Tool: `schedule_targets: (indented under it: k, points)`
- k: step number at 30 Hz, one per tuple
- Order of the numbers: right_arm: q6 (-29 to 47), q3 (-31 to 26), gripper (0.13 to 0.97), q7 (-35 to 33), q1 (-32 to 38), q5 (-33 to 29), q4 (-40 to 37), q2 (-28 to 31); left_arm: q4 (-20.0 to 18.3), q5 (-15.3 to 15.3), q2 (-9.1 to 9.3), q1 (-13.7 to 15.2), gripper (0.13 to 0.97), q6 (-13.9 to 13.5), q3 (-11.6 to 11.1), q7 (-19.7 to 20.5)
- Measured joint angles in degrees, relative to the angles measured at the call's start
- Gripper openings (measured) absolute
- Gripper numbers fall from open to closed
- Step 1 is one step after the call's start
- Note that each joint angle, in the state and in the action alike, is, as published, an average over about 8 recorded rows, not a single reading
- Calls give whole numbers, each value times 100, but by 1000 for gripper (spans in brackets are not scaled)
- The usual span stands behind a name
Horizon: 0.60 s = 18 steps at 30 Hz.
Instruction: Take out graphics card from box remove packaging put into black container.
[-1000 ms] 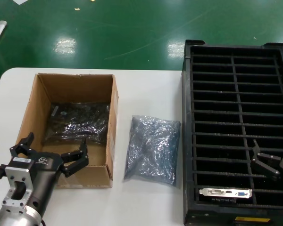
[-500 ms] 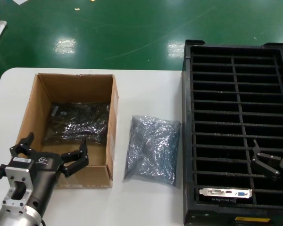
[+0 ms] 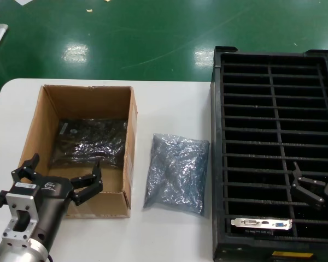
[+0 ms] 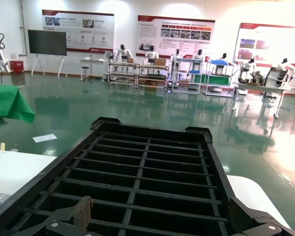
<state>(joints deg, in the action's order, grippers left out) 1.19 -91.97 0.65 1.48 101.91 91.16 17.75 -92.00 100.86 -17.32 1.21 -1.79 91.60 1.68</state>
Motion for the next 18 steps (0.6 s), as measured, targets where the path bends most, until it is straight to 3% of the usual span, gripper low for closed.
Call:
schedule_targets:
  k: [18]
  points:
    - [0,0,966,0,0,0,0,0,0,0,0,0,966,0,0,0]
